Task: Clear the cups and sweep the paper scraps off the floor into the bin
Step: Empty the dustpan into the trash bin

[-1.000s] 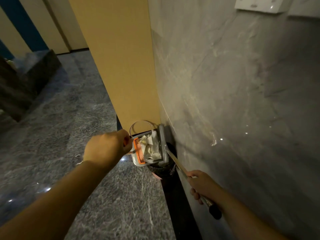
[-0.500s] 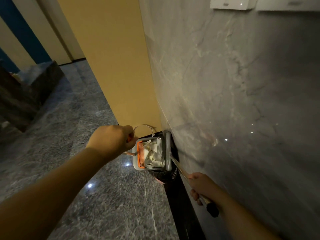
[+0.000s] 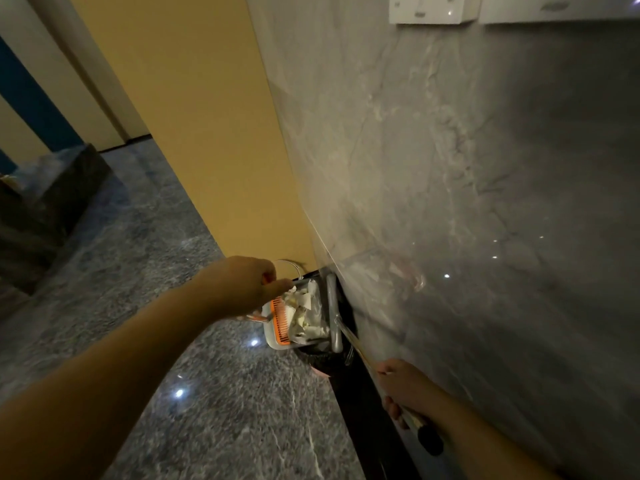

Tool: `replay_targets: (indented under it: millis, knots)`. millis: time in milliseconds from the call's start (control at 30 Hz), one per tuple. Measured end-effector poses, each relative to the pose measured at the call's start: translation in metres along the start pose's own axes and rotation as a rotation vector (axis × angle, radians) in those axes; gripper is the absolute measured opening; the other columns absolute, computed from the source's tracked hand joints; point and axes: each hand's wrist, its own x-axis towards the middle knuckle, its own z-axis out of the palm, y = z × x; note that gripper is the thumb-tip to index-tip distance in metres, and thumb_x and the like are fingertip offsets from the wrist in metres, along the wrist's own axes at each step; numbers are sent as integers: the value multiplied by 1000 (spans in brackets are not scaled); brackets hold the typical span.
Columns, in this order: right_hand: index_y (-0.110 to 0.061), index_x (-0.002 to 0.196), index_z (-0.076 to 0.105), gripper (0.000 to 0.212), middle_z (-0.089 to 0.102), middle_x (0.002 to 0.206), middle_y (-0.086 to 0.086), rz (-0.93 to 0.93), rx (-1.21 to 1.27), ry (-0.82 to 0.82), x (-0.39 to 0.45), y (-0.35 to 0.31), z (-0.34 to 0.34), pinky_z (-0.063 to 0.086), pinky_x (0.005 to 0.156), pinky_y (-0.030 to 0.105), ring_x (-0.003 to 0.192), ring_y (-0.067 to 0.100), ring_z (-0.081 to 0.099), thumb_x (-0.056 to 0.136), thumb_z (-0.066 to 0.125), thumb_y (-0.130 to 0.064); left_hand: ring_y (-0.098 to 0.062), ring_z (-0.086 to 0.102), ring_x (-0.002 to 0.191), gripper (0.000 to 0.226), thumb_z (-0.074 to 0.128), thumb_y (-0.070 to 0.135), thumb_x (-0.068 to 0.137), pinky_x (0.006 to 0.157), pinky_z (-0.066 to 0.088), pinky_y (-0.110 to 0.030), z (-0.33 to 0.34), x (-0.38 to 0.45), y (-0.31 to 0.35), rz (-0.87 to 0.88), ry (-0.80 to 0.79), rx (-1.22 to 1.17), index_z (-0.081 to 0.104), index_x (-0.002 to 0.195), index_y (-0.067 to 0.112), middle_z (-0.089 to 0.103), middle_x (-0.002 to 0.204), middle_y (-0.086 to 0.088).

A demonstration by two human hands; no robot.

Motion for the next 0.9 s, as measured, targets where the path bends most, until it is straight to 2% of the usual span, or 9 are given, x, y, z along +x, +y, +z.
replay_targets:
  millis: [100,167,200,267,367,467,634,734,900]
  knots:
    - [-3,129,50,34,47,64,2,-2,-2,7,1,2,0,37,36,16,46,12,45,97,41,-10,-9,59,68,33,38,52,99,66,54,-29,4,1,9,38,80,140,59,92,27,59,74,9]
    - [-9,114,51,20,46,64,4,8,27,-17,-2,-2,-1,37,35,17,42,10,46,98,39,-9,-10,58,64,28,37,47,100,60,52,-27,6,0,17,84,120,227,54,86,29,58,70,7]
    - [-5,112,48,17,44,63,7,19,68,-52,-3,-4,-2,36,34,17,38,9,46,100,36,-7,-10,58,63,29,37,46,99,60,53,-27,6,0,22,108,131,256,53,84,29,58,69,7]
    - [5,118,47,25,40,62,11,43,129,-81,-3,-7,-3,36,34,18,33,9,45,102,30,-4,-11,59,62,29,38,45,99,62,55,-28,4,1,28,127,139,289,56,83,27,60,68,6]
    - [11,121,47,30,42,60,10,59,113,-37,-4,-7,-4,35,35,19,37,10,42,100,32,-4,-11,59,62,27,39,42,99,59,52,-27,2,1,32,109,149,284,55,84,27,61,70,6]
    - [1,131,48,38,47,62,3,31,69,7,-1,-2,-4,35,34,16,42,9,44,96,40,-10,-10,54,58,28,37,43,100,52,43,-24,2,1,32,130,152,318,50,80,28,58,68,6]
    - [6,130,45,37,46,61,9,46,94,7,-2,-7,-2,35,38,20,43,13,43,97,31,-5,-9,52,57,29,35,43,100,51,44,-24,-3,4,22,83,192,291,53,83,27,55,67,6]
    - [4,129,46,36,47,63,9,46,88,19,-5,-8,0,35,38,20,43,13,44,98,33,-6,-10,53,56,32,34,45,101,53,48,-25,-1,5,19,124,212,311,53,84,27,55,66,7]
    - [14,126,44,35,43,62,10,22,80,16,-6,-5,0,35,37,20,42,14,43,97,35,-4,-9,50,54,34,34,47,100,51,44,-24,-3,2,17,104,201,306,50,79,28,52,63,7]
